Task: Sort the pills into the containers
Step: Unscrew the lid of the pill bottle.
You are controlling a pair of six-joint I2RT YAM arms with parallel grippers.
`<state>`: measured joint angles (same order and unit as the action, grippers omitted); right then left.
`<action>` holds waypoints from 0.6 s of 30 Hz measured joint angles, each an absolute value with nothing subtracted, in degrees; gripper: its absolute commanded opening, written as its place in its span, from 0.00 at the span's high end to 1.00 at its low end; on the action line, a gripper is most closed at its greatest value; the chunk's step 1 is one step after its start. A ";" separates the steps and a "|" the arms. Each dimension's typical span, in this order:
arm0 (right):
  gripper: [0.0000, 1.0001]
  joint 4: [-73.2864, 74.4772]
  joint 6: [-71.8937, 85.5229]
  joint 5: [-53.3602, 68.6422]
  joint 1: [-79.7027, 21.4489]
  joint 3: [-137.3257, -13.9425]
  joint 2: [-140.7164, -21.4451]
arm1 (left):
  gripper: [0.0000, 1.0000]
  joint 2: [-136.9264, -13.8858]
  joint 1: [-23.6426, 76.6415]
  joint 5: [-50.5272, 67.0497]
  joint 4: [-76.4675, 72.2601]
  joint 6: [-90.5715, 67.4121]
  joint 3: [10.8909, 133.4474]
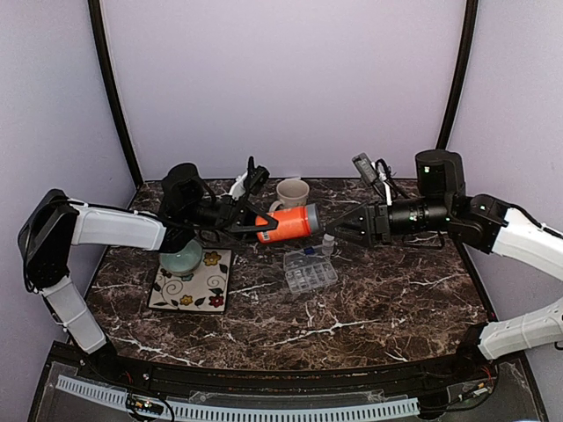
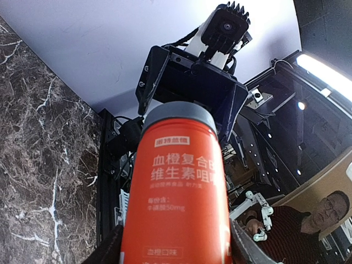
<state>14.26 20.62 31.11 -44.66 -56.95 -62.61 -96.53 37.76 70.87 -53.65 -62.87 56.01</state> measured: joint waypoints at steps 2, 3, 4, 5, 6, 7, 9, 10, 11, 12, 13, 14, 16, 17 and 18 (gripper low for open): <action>0.22 13.37 23.68 32.03 -44.42 -56.93 -63.11 | 1.00 -96.51 37.76 70.87 -52.05 -61.23 56.01; 0.23 12.78 25.34 32.56 -44.31 -56.93 -63.48 | 1.00 -96.51 37.76 70.87 -51.09 -60.34 56.01; 0.23 12.23 26.70 33.06 -44.21 -56.93 -63.83 | 1.00 -96.47 37.76 70.85 -50.06 -59.37 56.01; 0.23 11.33 28.84 33.76 -44.07 -56.93 -64.45 | 1.00 -96.40 37.76 70.85 -49.12 -58.52 56.01; 0.23 10.76 30.28 34.22 -43.99 -56.93 -64.95 | 1.00 -96.27 37.76 70.85 -47.92 -57.54 56.01; 0.23 10.35 31.33 34.63 -43.90 -56.95 -65.39 | 1.00 -96.12 37.76 70.83 -46.94 -56.80 56.01; 0.23 9.41 34.24 35.62 -43.70 -57.01 -66.61 | 1.00 -95.46 37.76 70.72 -44.60 -55.05 56.01; 0.23 9.17 35.53 36.16 -43.64 -57.12 -67.26 | 1.00 -94.96 37.76 70.70 -43.55 -54.24 56.01; 0.24 9.02 36.67 36.51 -43.55 -57.25 -67.85 | 1.00 -94.50 37.76 70.70 -42.63 -53.43 56.01; 0.24 8.95 37.71 36.84 -43.46 -57.41 -68.40 | 1.00 -94.11 37.76 70.67 -42.17 -52.88 56.01; 0.24 8.91 38.61 37.12 -43.42 -57.49 -68.86 | 1.00 -93.58 37.76 70.65 -41.39 -52.21 56.01; 0.24 8.91 39.46 37.43 -43.38 -57.56 -69.28 | 1.00 -93.21 37.76 70.65 -40.99 -51.70 56.01; 0.24 8.91 40.56 37.78 -43.38 -57.76 -69.89 | 1.00 -92.60 37.76 70.67 -40.10 -50.96 56.01; 0.24 8.80 41.12 37.93 -43.38 -57.89 -70.17 | 1.00 -92.40 37.76 70.65 -39.86 -50.59 56.01; 0.24 8.64 41.60 38.09 -43.38 -57.98 -70.37 | 1.00 -92.29 37.76 70.67 -39.59 -50.24 56.01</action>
